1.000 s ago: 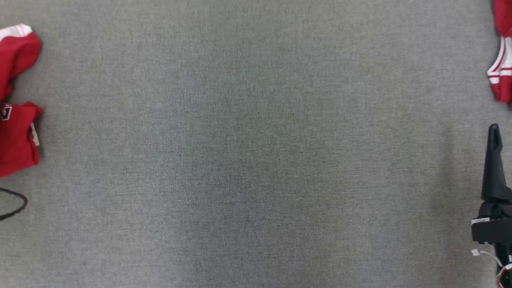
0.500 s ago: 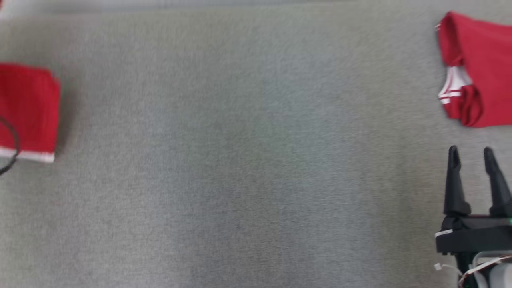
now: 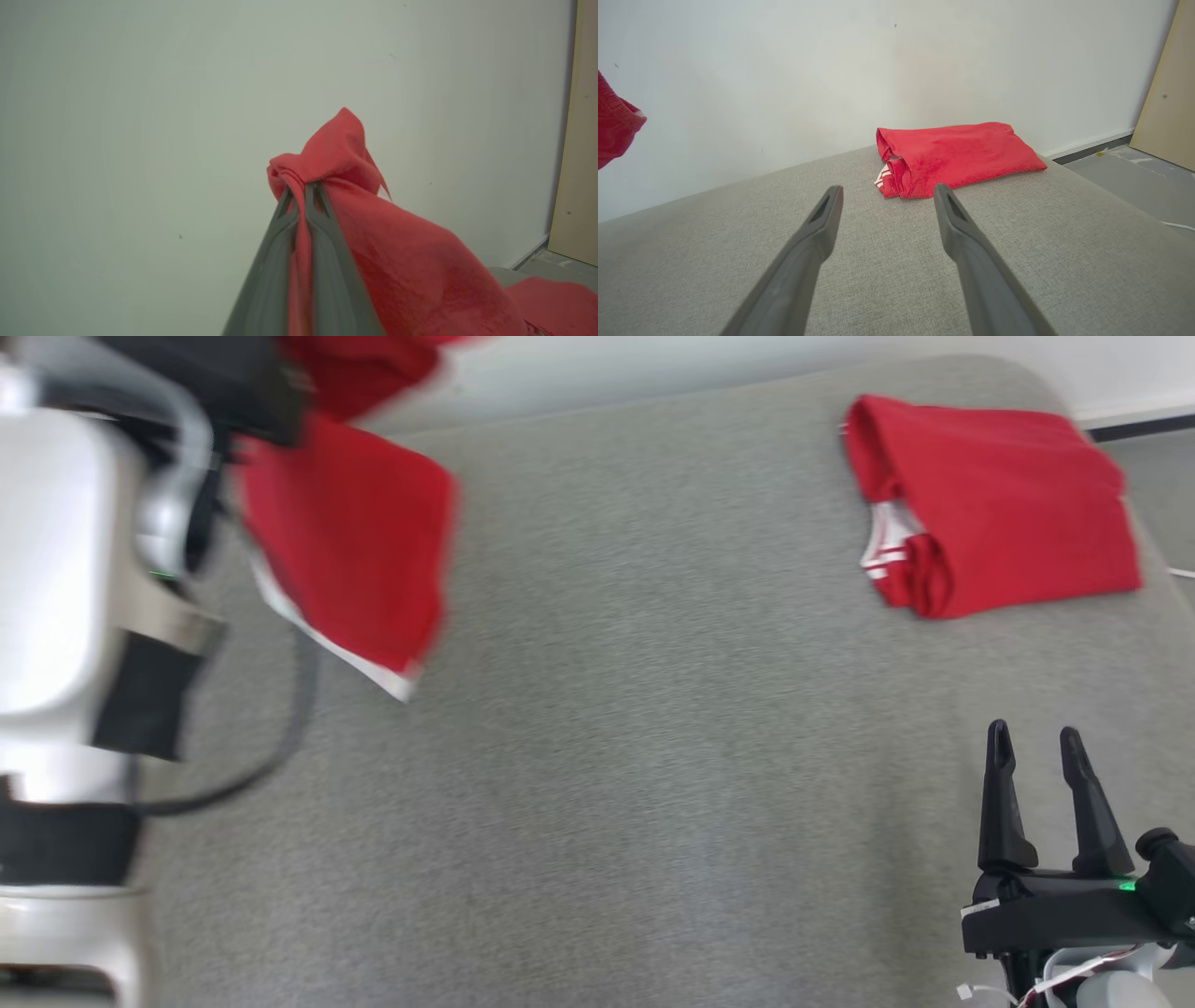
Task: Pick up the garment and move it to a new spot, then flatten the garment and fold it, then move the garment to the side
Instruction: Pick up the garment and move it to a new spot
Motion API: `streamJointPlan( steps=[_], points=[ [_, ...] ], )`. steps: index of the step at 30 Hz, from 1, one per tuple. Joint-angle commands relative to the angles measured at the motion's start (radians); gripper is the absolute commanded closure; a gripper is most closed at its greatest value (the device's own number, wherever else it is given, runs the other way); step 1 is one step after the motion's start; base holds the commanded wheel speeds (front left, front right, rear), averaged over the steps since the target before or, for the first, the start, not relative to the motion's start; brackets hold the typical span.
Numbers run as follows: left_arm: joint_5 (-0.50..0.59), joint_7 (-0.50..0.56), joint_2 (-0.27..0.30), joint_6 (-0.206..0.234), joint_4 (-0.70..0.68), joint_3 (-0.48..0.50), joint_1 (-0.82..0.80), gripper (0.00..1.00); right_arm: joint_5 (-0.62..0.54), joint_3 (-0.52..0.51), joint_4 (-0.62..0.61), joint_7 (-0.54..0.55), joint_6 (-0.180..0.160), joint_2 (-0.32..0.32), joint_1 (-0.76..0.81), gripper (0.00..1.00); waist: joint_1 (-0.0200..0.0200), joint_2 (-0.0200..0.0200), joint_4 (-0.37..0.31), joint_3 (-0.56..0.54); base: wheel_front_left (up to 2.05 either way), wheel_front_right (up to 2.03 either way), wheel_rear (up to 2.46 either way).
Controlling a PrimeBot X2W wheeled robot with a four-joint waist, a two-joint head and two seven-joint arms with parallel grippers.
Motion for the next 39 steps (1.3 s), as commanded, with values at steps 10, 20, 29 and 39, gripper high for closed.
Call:
streamJointPlan(
  steps=[10, 20, 29, 39],
  points=[
    [-0.058, 0.021, -0.188, 0.039, -0.105, -0.091, 0.109, 1.0, 0.019, 0.006, 0.055, -0.025, -0.002, 0.015, -0.01, 0.0, 0.0001, 0.0001, -0.053, -0.039, 0.0, 0.0, 0.0],
    [-0.105, -0.036, -0.2, 0.076, -0.079, -0.112, 0.365, 1.0, 0.016, 0.01, 0.068, -0.027, -0.002, 0.013, -0.004, 0.0, 0.0001, 0.0001, -0.023, -0.046, 0.0, 0.0, 0.0],
    [-0.104, -0.129, -0.184, 0.087, 0.05, -0.155, 0.656, 0.98, 0.005, 0.026, 0.072, -0.027, -0.002, -0.01, 0.012, 0.0, 0.0001, 0.0001, 0.018, -0.062, 0.0, 0.0, 0.0],
    [-0.064, -0.243, -0.177, 0.091, -0.036, -0.137, 0.709, 0.0, -0.001, 0.013, 0.062, -0.027, -0.002, -0.032, 0.043, 0.0, 0.0001, 0.0001, 0.09, -0.134, 0.0, 0.0, 0.0]
  ],
)
